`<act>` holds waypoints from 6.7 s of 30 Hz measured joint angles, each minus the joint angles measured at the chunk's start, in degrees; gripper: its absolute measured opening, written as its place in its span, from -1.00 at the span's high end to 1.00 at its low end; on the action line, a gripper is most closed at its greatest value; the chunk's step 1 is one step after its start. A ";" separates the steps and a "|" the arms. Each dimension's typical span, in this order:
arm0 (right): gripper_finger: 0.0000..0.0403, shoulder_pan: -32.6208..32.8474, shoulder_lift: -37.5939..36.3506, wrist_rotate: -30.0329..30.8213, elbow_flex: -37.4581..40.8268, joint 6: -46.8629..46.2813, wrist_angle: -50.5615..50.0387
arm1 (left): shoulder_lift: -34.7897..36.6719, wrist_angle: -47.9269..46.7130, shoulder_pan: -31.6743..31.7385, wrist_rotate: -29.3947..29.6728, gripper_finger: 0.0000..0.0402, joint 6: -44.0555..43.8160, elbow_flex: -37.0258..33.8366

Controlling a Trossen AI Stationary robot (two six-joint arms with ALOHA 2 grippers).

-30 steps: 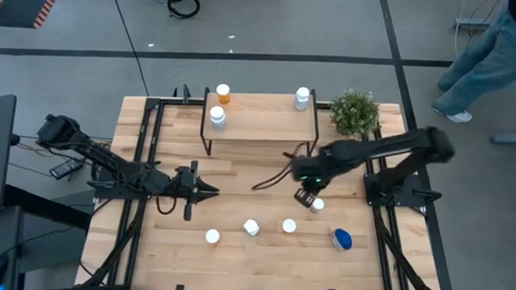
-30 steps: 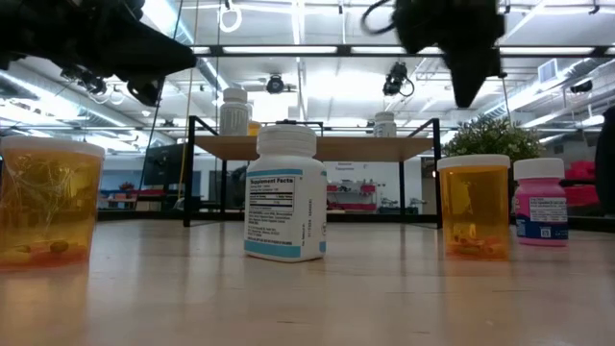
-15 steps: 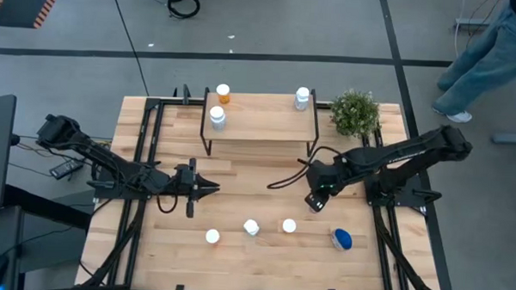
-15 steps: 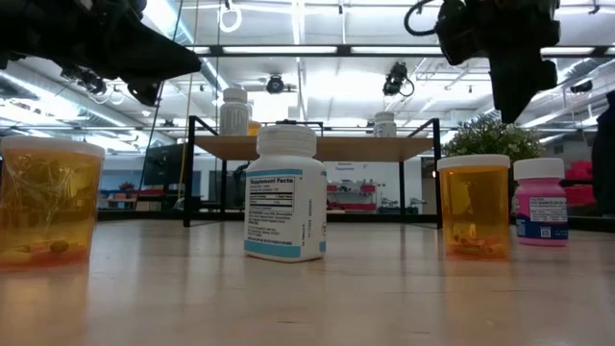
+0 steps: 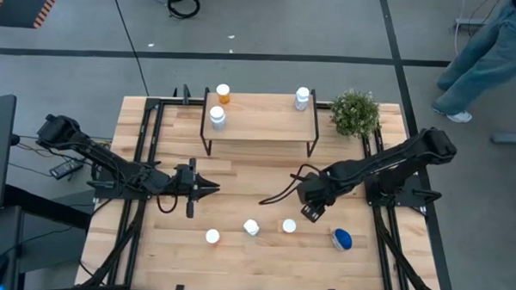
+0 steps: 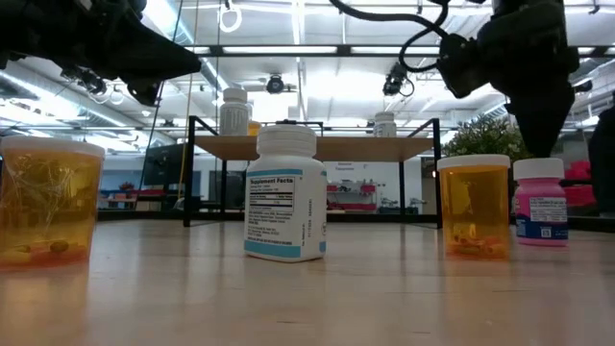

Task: Pick and place medicine bottles onto shelf by color
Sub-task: Put the pink pill bottle on the shelf

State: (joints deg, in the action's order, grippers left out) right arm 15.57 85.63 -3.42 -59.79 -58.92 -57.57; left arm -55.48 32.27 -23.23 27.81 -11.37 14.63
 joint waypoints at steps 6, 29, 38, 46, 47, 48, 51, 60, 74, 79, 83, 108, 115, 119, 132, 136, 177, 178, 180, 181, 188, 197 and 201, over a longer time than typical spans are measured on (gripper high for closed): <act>-0.04 -0.02 -0.13 -0.54 -0.04 -1.37 0.97 | 0.00 -0.05 0.01 -0.02 0.74 0.00 0.00; -0.38 -0.07 -0.13 3.54 0.94 -4.35 -0.90 | -0.02 -0.03 -0.14 -0.04 0.72 -0.22 -0.02; -0.37 -0.07 0.49 3.52 0.98 -5.72 1.03 | -0.02 -0.02 -0.14 -0.04 0.74 -0.33 -0.02; -0.37 0.00 2.48 1.80 0.98 -6.80 0.94 | -0.02 -0.48 -0.14 -0.07 0.73 -0.46 -0.04; -0.37 -0.02 2.61 1.58 0.98 -6.90 0.88 | -0.02 -0.53 -0.14 -0.07 0.73 -0.46 -0.04; -0.37 0.00 2.62 1.57 0.98 -6.90 0.78 | -0.02 -0.50 -0.14 -0.07 0.72 -0.46 -0.04; -0.37 -0.02 2.64 1.60 0.98 -7.09 0.59 | -0.02 -0.61 -0.14 -0.07 0.72 -0.46 -0.04; -0.28 -0.02 2.62 0.22 0.98 -7.25 0.55 | -0.02 -0.77 -0.14 -0.07 0.73 -1.09 -0.04; 0.06 -0.02 2.62 0.96 0.98 -6.19 0.56 | -0.02 -0.77 -0.14 -0.07 0.73 -1.42 -0.04; 0.06 -0.04 2.64 0.35 0.11 -5.09 0.36 | -0.02 -0.77 -0.14 -0.07 0.72 -1.40 -0.04; 0.06 -0.90 2.62 0.23 -4.07 -2.64 -0.53 | -0.02 -0.75 -0.14 -0.07 0.75 -1.40 -0.04; 0.06 -24.57 9.59 5.05 -39.21 25.56 -26.34 | -0.02 0.14 -0.03 -0.03 0.72 -0.83 -0.04; 0.06 -25.37 19.40 5.63 -58.25 31.24 -32.33 | -0.02 0.08 -0.05 -0.04 0.75 -0.29 -0.04; 0.06 -27.54 23.05 5.84 -65.96 33.77 -32.23 | -0.02 -0.02 -0.07 -0.04 0.73 -0.42 -0.04; 0.06 -34.45 25.10 6.40 -66.73 38.90 -32.49 | -0.02 -0.05 -0.82 -0.07 0.74 -1.51 -0.04; 0.06 -35.52 25.07 6.41 -66.69 41.03 -32.47 | -0.02 -0.36 -0.82 -0.07 0.72 -2.02 -0.04; 0.05 -38.14 9.05 8.00 -46.84 40.23 -28.96 | -0.02 -0.49 0.03 0.00 0.69 -1.41 -0.04; 0.05 -38.28 9.85 7.67 -46.84 40.56 -28.98 | -0.02 -0.49 0.03 0.00 0.70 -1.25 -0.04; 0.05 -38.78 11.35 6.80 -46.84 41.24 -29.04 | -0.02 -0.47 0.03 0.00 0.70 -0.99 -0.04; 0.05 -39.04 12.18 6.53 -46.84 41.45 -29.03 | -0.02 -0.48 0.03 0.00 0.71 -0.85 -0.04; 0.05 -40.51 14.29 4.99 -46.92 42.02 -29.73 | -0.01 -0.53 0.03 0.00 0.70 -0.85 -0.04; 0.05 -42.18 14.16 4.70 -46.93 41.99 -29.86 | -0.02 -0.60 0.03 0.00 0.70 -1.28 -0.04; 0.00 -42.22 14.16 4.79 -46.86 42.02 -28.35 | -0.02 -0.65 0.03 0.00 0.71 -1.38 -0.04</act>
State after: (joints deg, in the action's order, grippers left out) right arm -26.64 99.79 1.37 -106.65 -16.91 -85.92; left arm -55.51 31.62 -23.20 27.81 -12.75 14.59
